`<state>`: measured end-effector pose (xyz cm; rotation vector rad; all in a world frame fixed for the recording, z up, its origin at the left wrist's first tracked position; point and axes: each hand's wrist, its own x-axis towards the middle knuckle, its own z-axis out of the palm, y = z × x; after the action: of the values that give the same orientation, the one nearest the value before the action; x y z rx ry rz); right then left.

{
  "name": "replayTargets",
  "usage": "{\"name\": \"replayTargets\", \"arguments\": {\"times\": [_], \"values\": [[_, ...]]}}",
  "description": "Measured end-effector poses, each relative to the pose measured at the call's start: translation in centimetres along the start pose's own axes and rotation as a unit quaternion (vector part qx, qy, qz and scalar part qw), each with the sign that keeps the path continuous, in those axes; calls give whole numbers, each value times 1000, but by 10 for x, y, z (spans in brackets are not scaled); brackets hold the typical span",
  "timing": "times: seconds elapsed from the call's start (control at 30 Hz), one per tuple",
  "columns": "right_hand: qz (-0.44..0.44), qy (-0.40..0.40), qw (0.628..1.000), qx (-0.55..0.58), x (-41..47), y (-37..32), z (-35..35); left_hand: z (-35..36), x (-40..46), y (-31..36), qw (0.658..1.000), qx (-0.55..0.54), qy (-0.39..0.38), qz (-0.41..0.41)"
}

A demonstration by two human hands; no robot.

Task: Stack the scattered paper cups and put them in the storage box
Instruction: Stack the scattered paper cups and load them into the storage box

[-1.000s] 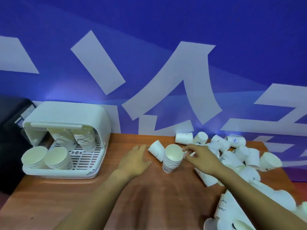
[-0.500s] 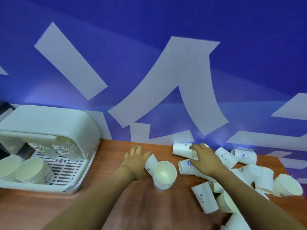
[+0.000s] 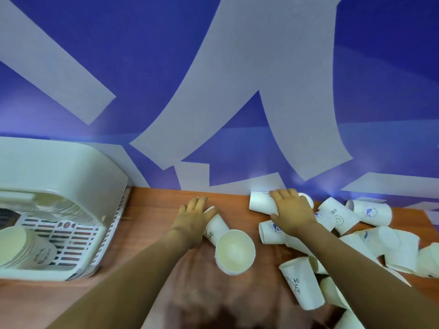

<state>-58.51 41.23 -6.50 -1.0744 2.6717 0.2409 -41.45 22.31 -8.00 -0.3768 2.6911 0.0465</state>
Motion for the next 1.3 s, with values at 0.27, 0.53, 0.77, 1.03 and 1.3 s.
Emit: {"name": "replayTargets", "arguments": {"times": [0.27, 0.53, 0.77, 1.03, 1.3], "values": [[3, 6, 999, -45, 9, 0, 7, -2, 9, -7, 1000, 8, 14, -4], [-24, 30, 999, -25, -8, -9, -10, -11, -15, -19, 997, -62, 51, -9], [-22, 70, 990, 118, -52, -29, -51, -37, -65, -30, 982, -169, 72, -42], [15, 168, 966, 196, -101, -43, -98, -84, -135, -44, 950, -254, 179, -39], [33, 183, 937, 296, -134, -76, -114, -84, -192, -49, 949, -243, 197, -28]]}}
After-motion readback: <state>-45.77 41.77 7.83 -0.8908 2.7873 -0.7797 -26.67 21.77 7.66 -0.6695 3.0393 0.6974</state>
